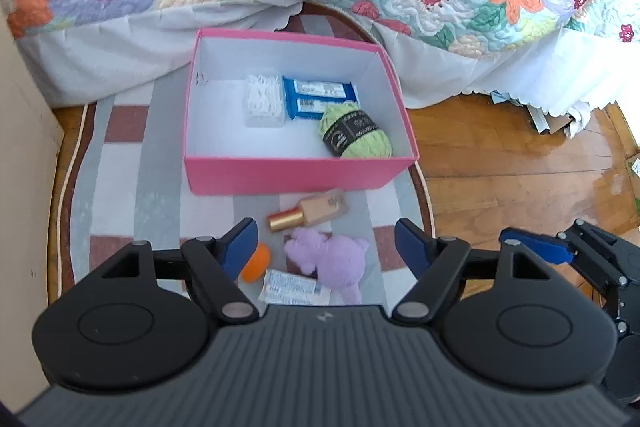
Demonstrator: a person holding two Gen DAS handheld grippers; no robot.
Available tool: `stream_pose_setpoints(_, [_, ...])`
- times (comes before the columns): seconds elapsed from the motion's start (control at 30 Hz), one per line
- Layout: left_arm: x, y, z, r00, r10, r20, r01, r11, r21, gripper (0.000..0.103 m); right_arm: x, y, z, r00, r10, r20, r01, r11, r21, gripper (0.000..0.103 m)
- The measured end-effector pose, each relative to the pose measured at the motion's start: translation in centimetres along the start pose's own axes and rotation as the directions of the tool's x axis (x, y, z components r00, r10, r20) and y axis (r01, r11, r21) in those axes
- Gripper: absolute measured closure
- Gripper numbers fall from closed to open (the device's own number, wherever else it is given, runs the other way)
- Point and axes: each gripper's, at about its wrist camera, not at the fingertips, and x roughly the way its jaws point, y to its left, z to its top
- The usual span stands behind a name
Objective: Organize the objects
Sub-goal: 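Raise the right gripper out of the box toward the white packet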
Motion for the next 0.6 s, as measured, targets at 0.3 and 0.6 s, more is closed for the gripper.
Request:
stream_pose_setpoints(0.3, [4.0, 3.0, -3.2, 0.995, -0.075, -0.060, 0.072, 0.996, -0.049, 0.018, 5.5, -1.0, -3.3, 0.985, 0.114, -0.129, -0.098, 0.988, 0.119, 0.012])
stream_pose_setpoints(0.6, [9.6, 6.6, -5.5, 0.996, -0.052, -0.078, 0.043, 0.993, -0.108, 0.018, 11.3, -1.9, -7.2, 0.956, 0.180, -0.233, -0.132, 0.969, 0.207, 0.012])
